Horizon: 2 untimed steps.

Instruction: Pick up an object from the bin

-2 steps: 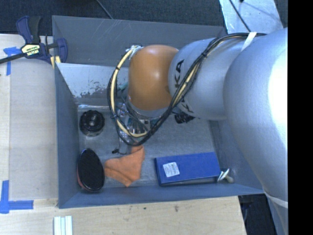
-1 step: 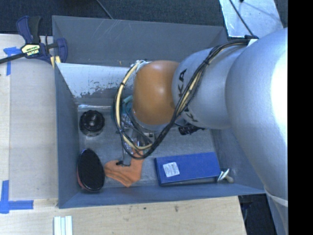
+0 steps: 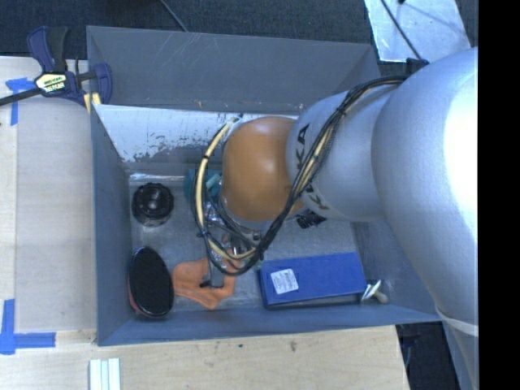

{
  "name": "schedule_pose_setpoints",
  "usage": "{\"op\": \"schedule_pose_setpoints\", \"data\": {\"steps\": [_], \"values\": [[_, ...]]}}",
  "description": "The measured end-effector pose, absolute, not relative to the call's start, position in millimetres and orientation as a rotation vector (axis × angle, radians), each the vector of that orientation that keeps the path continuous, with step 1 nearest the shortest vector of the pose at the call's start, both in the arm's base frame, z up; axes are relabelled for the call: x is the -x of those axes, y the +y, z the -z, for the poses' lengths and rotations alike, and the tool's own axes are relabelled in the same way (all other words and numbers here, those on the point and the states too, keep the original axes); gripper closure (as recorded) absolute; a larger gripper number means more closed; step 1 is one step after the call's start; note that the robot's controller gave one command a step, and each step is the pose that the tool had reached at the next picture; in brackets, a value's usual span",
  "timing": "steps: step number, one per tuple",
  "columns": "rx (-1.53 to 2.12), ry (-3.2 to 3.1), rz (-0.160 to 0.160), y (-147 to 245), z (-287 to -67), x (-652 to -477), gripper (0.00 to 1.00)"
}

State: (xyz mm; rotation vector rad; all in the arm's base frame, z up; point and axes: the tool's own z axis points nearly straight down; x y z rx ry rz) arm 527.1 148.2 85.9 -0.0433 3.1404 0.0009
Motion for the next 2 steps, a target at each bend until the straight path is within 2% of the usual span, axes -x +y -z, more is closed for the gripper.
{"op": "schedule_pose_setpoints", "data": {"steps": [1,2], "values": [[-0.251,3.129,-0.001,134.9,-70.9,-528.1,1.0],[-0.253,3.129,-0.001,134.8,-70.9,-528.1,1.0]]}}
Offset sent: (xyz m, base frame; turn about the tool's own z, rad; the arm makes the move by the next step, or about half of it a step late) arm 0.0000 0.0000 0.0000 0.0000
